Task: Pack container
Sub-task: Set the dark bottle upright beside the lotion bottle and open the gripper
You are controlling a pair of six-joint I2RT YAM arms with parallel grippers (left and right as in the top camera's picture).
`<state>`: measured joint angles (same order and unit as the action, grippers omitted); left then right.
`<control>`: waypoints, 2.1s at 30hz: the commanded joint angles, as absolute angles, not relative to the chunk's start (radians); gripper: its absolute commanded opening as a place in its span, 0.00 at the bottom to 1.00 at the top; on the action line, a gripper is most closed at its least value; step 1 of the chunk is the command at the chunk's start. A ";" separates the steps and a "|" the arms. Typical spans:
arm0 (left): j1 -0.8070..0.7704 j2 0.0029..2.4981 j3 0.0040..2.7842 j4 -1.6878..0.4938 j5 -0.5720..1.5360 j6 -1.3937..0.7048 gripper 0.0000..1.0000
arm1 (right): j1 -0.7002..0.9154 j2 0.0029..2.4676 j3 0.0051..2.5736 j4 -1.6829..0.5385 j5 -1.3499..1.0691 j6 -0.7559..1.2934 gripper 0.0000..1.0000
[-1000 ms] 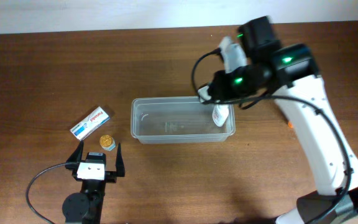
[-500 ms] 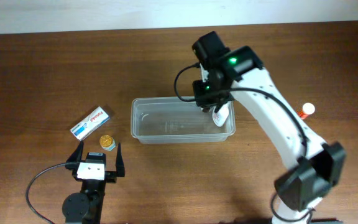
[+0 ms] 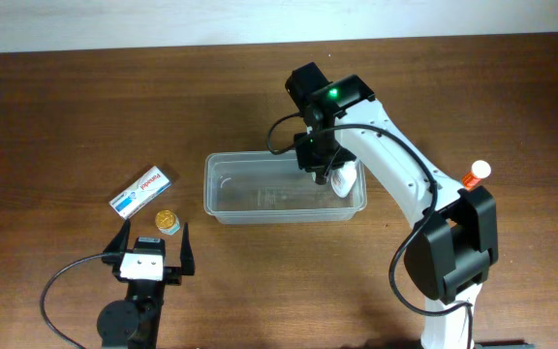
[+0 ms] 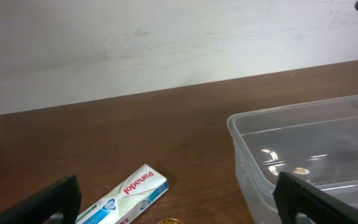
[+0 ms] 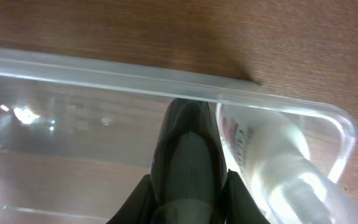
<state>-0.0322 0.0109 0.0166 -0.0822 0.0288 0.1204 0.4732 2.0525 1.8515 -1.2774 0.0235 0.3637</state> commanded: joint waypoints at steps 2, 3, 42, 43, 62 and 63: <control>-0.028 0.006 0.009 -0.081 0.029 0.136 0.99 | 0.477 2.062 1.826 -1.268 0.088 0.410 0.14; -0.028 0.006 0.009 -0.081 0.029 0.136 0.99 | 0.477 2.063 1.821 -1.266 0.088 0.410 0.15; -0.028 0.006 0.009 -0.081 0.029 0.136 0.99 | 0.477 2.067 1.765 -1.214 0.116 0.586 0.15; -0.028 0.006 0.009 -0.081 0.029 0.136 0.99 | 0.477 2.067 1.765 -1.214 0.118 0.586 0.14; -0.028 0.006 0.009 -0.081 0.029 0.136 0.99 | 0.478 2.067 1.750 -1.206 0.128 0.581 0.15; -0.028 0.006 0.009 -0.081 0.029 0.136 0.99 | 0.478 2.067 1.742 -1.199 0.127 0.581 0.15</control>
<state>-0.0322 0.0109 0.0166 -0.0822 0.0288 0.1204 0.4732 2.0586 1.7664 -1.2064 0.0975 0.5892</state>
